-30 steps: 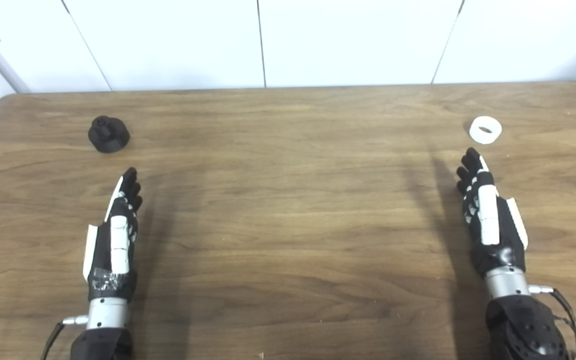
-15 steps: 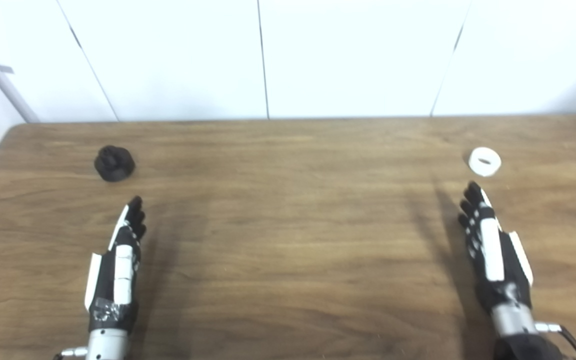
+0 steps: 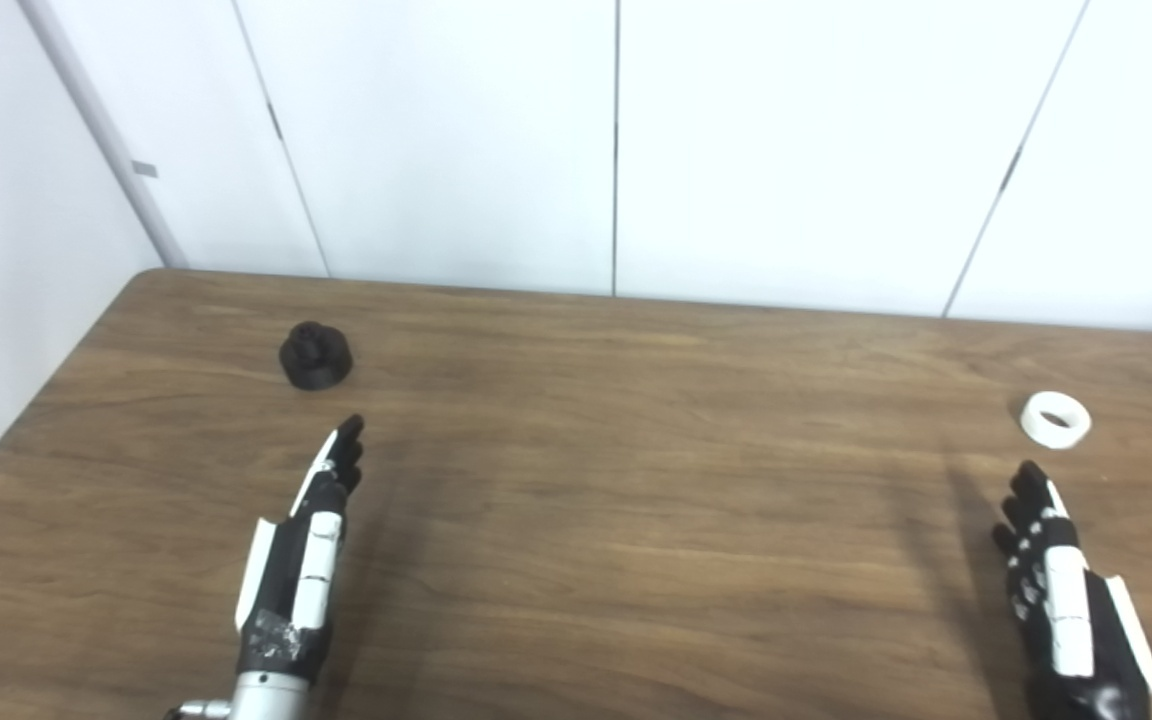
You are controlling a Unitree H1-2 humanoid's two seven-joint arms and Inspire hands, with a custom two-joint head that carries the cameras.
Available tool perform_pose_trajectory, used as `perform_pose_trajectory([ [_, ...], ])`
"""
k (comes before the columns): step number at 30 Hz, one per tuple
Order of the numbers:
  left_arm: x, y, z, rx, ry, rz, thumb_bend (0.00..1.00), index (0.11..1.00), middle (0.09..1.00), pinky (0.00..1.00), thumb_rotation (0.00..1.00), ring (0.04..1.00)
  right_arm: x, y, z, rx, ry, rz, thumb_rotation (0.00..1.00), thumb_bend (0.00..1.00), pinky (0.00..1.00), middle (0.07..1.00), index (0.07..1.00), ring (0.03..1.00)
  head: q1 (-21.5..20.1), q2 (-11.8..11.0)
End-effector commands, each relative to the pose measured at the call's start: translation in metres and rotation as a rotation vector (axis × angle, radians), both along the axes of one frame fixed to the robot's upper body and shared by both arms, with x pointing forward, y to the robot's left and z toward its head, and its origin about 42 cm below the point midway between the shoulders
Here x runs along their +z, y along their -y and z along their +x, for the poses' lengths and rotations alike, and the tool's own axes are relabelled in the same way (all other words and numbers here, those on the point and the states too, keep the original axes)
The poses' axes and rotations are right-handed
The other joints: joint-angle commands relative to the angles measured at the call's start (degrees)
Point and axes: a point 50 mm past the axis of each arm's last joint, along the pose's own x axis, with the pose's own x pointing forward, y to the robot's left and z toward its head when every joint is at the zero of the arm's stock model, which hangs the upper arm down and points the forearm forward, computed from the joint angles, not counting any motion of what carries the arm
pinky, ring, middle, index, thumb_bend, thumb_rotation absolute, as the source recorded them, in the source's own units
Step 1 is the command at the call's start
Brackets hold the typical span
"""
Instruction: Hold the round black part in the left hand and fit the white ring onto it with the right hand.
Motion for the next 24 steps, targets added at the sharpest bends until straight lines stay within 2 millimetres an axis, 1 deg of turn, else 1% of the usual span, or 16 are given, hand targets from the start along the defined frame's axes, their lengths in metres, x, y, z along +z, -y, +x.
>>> perform_pose_trajectory([
  [1, -0.0181, 0.0163, -0.0043, -0.010, -0.025, -0.040, 0.46, 0.971, 1.000, 1.00, 0.99, 1.000, 0.0105, 0.0021, -0.0016, 0.008, 0.042, -0.010, 1.00, 0.39, 1.00, 1.000, 0.994, 0.996, 0.28, -0.17],
  [3, -0.0195, 0.0182, -0.0047, -0.014, -0.023, -0.044, 0.46, 0.974, 1.000, 1.00, 0.99, 1.000, 0.0105, 0.0031, -0.0018, 0.014, 0.043, -0.012, 1.00, 0.38, 1.00, 1.000, 0.996, 0.999, 0.98, -0.64],
  [6, -0.0204, 0.0206, -0.0049, -0.014, -0.020, -0.039, 0.45, 0.974, 1.000, 1.00, 0.99, 1.000, 0.0126, 0.0028, -0.0020, 0.023, 0.054, -0.014, 1.00, 0.37, 1.00, 1.000, 0.996, 1.000, 1.48, -0.76],
  [11, -0.0216, 0.0227, -0.0048, -0.016, -0.017, -0.041, 0.47, 0.973, 1.000, 1.00, 0.97, 1.000, 0.0155, 0.0026, -0.0025, 0.033, 0.045, -0.024, 1.00, 0.37, 1.00, 1.000, 1.000, 1.000, 1.76, -0.81],
  [13, -0.0220, 0.0233, -0.0049, -0.014, -0.019, -0.039, 0.49, 0.975, 1.000, 1.00, 0.97, 1.000, 0.0156, 0.0029, -0.0027, 0.029, 0.039, -0.027, 1.00, 0.40, 1.00, 1.000, 0.994, 1.000, 1.84, -1.07],
  [18, -0.0219, 0.0247, -0.0050, -0.007, -0.020, -0.036, 0.51, 0.975, 1.000, 1.00, 0.95, 1.000, 0.0164, 0.0023, -0.0029, 0.042, 0.048, -0.033, 1.00, 0.38, 1.00, 1.000, 0.994, 1.000, 1.85, -1.25],
  [24, -0.0218, 0.0257, -0.0054, -0.004, -0.018, -0.036, 0.49, 0.974, 1.000, 1.00, 0.95, 1.000, 0.0171, 0.0014, -0.0028, 0.044, 0.052, -0.034, 1.00, 0.39, 1.00, 1.000, 0.996, 1.000, 1.85, -1.25],
])
